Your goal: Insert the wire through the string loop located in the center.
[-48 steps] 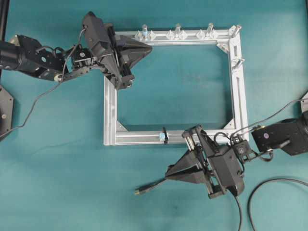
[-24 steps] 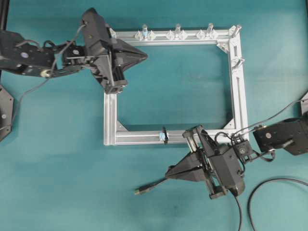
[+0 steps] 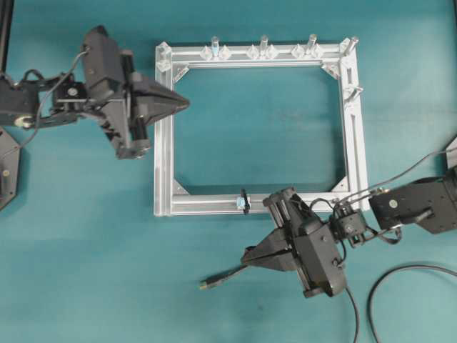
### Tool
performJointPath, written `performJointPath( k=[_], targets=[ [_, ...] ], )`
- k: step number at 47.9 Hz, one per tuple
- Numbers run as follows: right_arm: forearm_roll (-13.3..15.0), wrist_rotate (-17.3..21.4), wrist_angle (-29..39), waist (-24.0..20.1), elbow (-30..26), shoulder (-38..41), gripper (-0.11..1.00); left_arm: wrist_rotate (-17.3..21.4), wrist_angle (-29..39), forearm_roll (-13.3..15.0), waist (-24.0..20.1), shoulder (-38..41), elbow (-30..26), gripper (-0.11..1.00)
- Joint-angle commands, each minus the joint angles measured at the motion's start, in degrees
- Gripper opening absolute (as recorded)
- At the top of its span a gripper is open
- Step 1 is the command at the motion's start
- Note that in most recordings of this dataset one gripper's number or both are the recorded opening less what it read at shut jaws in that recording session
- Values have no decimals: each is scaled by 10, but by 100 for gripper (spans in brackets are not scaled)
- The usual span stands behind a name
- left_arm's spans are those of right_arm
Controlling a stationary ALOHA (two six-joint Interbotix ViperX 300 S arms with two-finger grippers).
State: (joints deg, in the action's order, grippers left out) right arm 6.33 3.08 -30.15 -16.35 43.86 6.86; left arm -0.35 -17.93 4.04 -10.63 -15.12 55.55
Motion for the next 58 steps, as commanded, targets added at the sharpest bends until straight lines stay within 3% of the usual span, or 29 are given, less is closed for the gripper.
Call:
performJointPath(
  k=[1, 17, 27, 58],
  targets=[
    [1, 4, 3, -2, -14, -15, 0, 1, -1, -3, 3, -25, 2, 1],
    [1, 25, 1, -2, -17, -2, 3, 1, 3, -3, 3, -70, 39, 5],
    [1, 25, -2, -2, -25, 10, 50, 1, 11, -3, 4, -104, 61, 5],
    [1, 27, -2, -3, -48, 76, 50, 1, 40, -3, 5, -173, 98, 5]
  ],
)
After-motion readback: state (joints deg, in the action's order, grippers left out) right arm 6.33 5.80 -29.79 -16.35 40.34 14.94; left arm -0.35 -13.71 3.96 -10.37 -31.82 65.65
